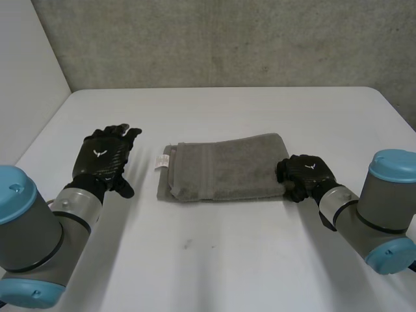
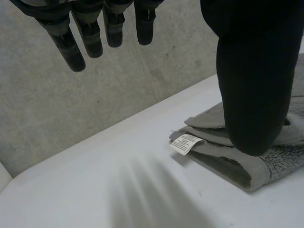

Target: Fold the towel.

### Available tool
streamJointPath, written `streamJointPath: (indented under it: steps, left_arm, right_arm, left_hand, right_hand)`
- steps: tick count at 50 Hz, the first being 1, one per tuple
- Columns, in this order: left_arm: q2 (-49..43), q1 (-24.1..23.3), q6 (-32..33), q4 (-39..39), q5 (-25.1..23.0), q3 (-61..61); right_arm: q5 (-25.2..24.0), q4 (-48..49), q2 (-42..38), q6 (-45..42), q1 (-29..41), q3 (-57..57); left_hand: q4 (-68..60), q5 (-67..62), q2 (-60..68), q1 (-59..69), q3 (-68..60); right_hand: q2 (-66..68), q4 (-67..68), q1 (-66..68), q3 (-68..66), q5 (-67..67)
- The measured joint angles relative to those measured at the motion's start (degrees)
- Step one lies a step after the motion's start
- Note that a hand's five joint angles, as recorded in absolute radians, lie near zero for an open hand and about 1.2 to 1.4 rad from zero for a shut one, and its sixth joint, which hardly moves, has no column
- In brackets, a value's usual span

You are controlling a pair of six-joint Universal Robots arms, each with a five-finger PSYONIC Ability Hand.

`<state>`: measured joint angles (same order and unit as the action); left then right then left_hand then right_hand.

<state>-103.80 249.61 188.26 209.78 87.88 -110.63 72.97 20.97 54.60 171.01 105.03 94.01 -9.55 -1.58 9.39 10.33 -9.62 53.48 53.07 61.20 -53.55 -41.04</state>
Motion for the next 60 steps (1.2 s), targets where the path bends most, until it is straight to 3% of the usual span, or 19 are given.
streamJointPath:
  steps: [2, 9, 12, 18, 24, 29, 34, 38, 39, 41, 42, 44, 45, 52, 60]
  left_arm:
    - [0.09, -0.1, -0.01, -0.04, 0.04, -0.02]
    - [0.54, -0.16, -0.14, -0.13, 0.13, 0.12]
    - [1.14, -0.29, -0.28, -0.36, 0.15, 0.68]
    - [2.49, -0.73, -0.39, -0.76, 0.12, 2.31]
    - [3.53, -0.97, -0.5, -1.67, 0.14, 4.62]
    - [3.74, -0.91, -0.72, -2.69, 0.17, 5.92]
    - [3.68, -0.74, -1.06, -3.1, 0.18, 6.31]
    - [3.61, -0.52, -1.18, -3.13, 0.16, 6.48]
    - [3.54, -0.43, -1.23, -3.14, 0.14, 6.72]
    - [3.32, -0.46, -1.27, -3.16, 0.16, 7.36]
    - [3.25, -0.48, -1.27, -3.19, 0.16, 7.58]
    - [2.82, -0.64, -1.29, -3.54, 0.21, 8.73]
    - [2.52, -0.77, -1.3, -3.86, 0.24, 9.48]
    - [-3.44, -3.59, -2.78, -11.5, 0.72, 19.53]
    - [-14.73, -9.07, -9.68, -23.39, 1.89, 34.12]
  right_arm:
    - [0.93, 0.35, -0.5, -0.04, -0.13, -0.42]
    - [5.67, 1.06, -0.14, -2.49, -0.38, -2.16]
    - [9.53, 1.07, 1.58, -8.6, 0.39, -4.98]
    - [11.05, 0.14, 2.84, -17.51, 7.52, -11.2]
    - [8.35, -1.47, -0.16, -20.91, 18.89, -18.02]
    - [2.61, -3.69, -4.13, -22.81, 25.97, -20.88]
    - [-1.9, -7.03, -6.96, -24.95, 29.3, -20.94]
    - [-2.74, -9.05, -7.2, -25.44, 29.84, -20.55]
    - [-2.45, -9.7, -6.43, -24.87, 29.57, -20.32]
    - [-1.81, -10.07, -5.17, -23.6, 28.94, -20.05]
    - [-1.53, -10.17, -4.57, -22.94, 28.6, -19.9]
    - [-0.81, -10.24, -2.65, -20.03, 27.25, -19.38]
    - [-0.53, -10.23, -1.55, -18.1, 26.46, -19.04]
    - [0.96, -10.05, 5.61, 0.36, 19.37, -16.83]
    - [1.33, -11.36, 5.53, 11.41, 14.25, -17.82]
  left_hand:
    - [0.0, 0.0, 0.0, 0.0, 0.0]
    - [0.0, 0.0, 0.0, 0.0, 0.0]
    - [0.0, 0.0, 0.0, 0.0, 0.0]
    - [0.0, 0.0, 0.0, 0.0, 0.0]
    - [0.0, 0.0, 0.0, 0.0, 0.0]
    - [0.0, 0.0, 0.0, 0.0, 0.0]
    - [0.0, 0.0, 0.0, 0.0, 0.0]
    - [0.0, 0.0, 0.0, 0.0, 0.0]
    - [0.0, 0.0, 0.0, 0.0, 0.0]
    - [0.0, 0.0, 0.0, 0.0, 0.0]
    - [0.0, 0.0, 0.0, 0.0, 0.0]
    - [0.0, 0.0, 0.0, 0.0, 0.0]
    - [0.0, 0.0, 0.0, 0.0, 0.0]
    - [0.0, 0.0, 0.0, 0.0, 0.0]
    - [0.0, 0.0, 0.0, -0.29, 0.11]
  right_hand:
    - [11.57, 12.38, 13.22, -12.09, -11.99]
    - [13.27, 15.18, 15.43, -14.37, -14.31]
    - [14.02, 15.21, 15.99, -14.37, -14.6]
    - [14.04, 15.23, 16.01, -14.44, -15.25]
    - [14.04, 15.23, 16.01, -14.55, -15.47]
    - [14.04, 15.24, 16.01, -14.55, -15.53]
    - [14.04, 15.24, 16.12, -14.55, -15.57]
    - [9.68, 10.64, 10.98, -9.81, -12.34]
    - [-9.55, -7.78, -8.97, 8.09, 4.23]
    - [-9.55, -7.78, -8.97, 8.09, 4.23]
    - [-31.98, -30.49, -33.15, 31.65, 26.84]
    - [-31.98, -30.49, -33.15, 31.65, 26.84]
    - [-39.57, -39.07, -46.35, 40.03, 36.07]
    - [-40.3, -39.6, -49.11, 41.14, 37.05]
    - [-40.3, -39.59, -49.11, 41.14, 37.06]
